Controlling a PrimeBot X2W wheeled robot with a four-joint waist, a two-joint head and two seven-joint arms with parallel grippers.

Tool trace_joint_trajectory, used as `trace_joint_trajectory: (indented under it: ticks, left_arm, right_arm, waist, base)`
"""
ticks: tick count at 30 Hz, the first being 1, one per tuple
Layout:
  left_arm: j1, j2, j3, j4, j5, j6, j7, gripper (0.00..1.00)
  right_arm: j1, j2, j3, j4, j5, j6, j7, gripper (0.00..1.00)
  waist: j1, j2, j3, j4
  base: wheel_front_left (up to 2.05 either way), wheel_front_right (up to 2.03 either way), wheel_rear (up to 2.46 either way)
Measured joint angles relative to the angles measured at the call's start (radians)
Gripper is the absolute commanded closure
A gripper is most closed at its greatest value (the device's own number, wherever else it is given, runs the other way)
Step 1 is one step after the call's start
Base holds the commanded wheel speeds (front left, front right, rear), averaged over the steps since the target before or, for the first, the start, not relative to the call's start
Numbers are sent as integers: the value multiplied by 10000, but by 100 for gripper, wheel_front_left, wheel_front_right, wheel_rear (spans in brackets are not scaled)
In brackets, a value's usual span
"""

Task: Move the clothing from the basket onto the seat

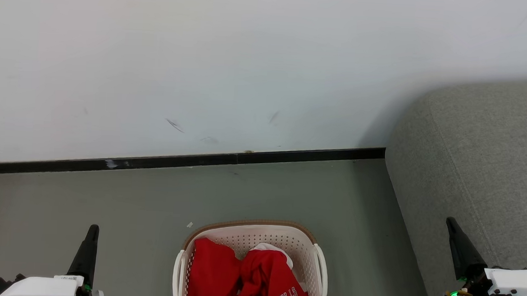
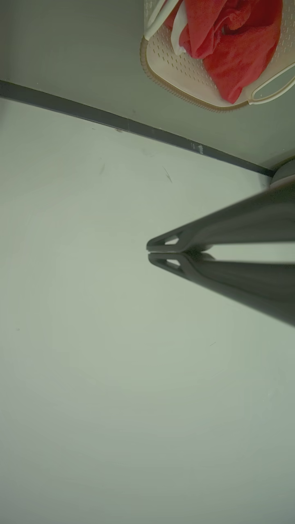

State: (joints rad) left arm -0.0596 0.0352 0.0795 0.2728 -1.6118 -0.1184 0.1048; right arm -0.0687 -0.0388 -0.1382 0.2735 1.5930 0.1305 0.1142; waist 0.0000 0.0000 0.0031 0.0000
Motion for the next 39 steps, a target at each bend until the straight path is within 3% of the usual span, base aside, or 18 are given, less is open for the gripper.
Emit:
trace_joint_trajectory:
  ticks: [39]
  left_arm:
    - [0, -2, 2, -2, 0, 0, 8, 100]
  right_arm:
    - [0, 0, 0, 0, 0, 0, 0, 100]
  waist:
    - [0, 0, 0, 0]
  base:
    - [0, 0, 0]
